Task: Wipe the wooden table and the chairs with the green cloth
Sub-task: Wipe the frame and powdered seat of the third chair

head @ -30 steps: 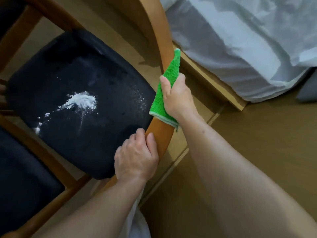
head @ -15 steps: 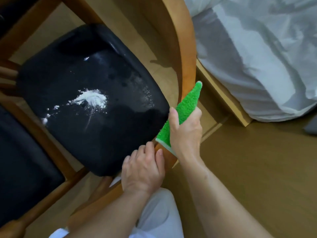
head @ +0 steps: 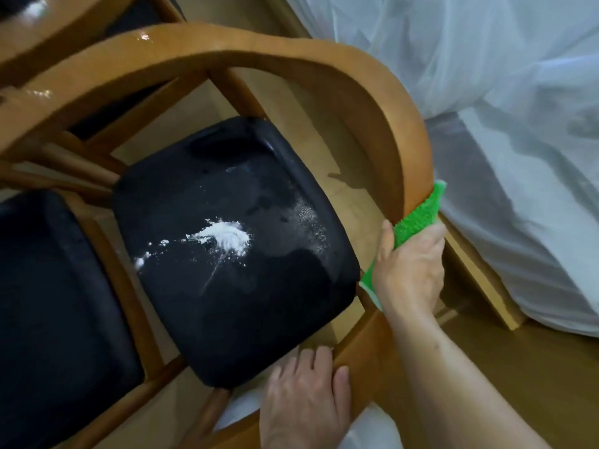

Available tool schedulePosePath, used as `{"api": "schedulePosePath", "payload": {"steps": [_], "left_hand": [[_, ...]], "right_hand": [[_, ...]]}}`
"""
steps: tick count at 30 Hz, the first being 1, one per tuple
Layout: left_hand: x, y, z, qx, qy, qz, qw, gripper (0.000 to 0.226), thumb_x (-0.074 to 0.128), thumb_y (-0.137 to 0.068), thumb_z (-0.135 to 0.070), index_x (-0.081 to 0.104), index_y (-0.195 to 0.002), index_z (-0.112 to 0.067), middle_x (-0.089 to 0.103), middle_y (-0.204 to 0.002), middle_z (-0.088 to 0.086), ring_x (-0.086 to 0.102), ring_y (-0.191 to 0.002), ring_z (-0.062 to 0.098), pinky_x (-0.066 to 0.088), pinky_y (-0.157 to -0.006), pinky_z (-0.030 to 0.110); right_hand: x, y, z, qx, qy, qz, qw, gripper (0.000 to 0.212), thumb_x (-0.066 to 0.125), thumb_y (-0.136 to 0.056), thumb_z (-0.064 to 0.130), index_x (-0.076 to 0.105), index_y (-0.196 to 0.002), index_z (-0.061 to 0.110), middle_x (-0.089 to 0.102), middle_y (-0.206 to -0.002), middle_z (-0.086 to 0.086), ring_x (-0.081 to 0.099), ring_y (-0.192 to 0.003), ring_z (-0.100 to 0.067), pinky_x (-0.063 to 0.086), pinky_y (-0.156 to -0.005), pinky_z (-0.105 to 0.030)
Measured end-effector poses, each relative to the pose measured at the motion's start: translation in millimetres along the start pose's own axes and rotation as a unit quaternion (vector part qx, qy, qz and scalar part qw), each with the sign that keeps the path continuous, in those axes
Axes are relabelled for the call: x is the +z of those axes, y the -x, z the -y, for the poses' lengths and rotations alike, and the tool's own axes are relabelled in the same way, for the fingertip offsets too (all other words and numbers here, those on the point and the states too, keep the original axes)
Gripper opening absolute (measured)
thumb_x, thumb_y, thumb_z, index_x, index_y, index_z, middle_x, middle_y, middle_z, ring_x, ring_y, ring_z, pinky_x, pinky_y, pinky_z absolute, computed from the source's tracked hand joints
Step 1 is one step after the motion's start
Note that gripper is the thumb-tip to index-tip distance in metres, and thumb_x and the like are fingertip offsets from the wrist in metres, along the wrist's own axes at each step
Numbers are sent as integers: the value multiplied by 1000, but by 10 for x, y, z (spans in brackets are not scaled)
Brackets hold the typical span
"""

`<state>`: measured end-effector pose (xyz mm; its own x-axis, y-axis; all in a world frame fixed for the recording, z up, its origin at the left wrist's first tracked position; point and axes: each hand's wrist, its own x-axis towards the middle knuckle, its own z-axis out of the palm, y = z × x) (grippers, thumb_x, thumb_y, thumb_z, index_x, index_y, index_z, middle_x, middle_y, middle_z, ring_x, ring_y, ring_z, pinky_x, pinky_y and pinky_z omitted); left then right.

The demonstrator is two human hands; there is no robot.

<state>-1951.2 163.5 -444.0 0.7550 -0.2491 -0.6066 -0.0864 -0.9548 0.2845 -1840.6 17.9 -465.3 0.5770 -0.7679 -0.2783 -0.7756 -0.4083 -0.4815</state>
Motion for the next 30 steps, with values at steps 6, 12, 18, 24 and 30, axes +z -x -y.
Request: {"api": "schedulePosePath", "payload": {"steps": [6,12,18,24,30], "left_hand": [[-41,-6,21,5,-14,13,1000,46,10,-96,-52,40,-127,-35,55,-117,-13,53,-109,9,37,-99,34],[-40,24,30,-9,-5,10,1000,55,-2,-90,-53,45,-112,-34,57,-105,-12,55,-98,11,36,-81,31],[-86,-109,-52,-58,119,0,991,43,5,-93,-54,41,-80,-36,54,-81,-16,52,-77,4,32,-71,26],[-177,-737,-720,-116,209,-42,970,50,14,-103,-39,61,-99,-21,65,-101,0,61,-94,20,47,-80,37],[-255,-1008,-1035,-113,258,-74,957,47,14,-103,-37,58,-100,-20,62,-99,0,58,-89,19,48,-81,41]], "right_hand": [[-78,-61,-8,-82,-79,19,993,53,32,-98,57,35,-134,18,50,-103,3,51,-78,-3,38,-60,-22],[-184,700,-604,-28,-111,129,985,31,28,-103,43,36,-127,26,57,-95,8,59,-79,-4,49,-65,-24],[-154,919,-685,1,-116,141,983,34,25,-96,52,38,-116,27,60,-90,4,61,-74,-10,54,-65,-32],[-194,13,-289,-98,-88,136,982,38,38,-103,38,36,-132,13,58,-102,-3,57,-81,-12,35,-57,-10],[-256,-656,231,-288,-86,79,951,51,51,-99,36,37,-137,5,51,-103,2,44,-75,-2,32,-64,0]]}}
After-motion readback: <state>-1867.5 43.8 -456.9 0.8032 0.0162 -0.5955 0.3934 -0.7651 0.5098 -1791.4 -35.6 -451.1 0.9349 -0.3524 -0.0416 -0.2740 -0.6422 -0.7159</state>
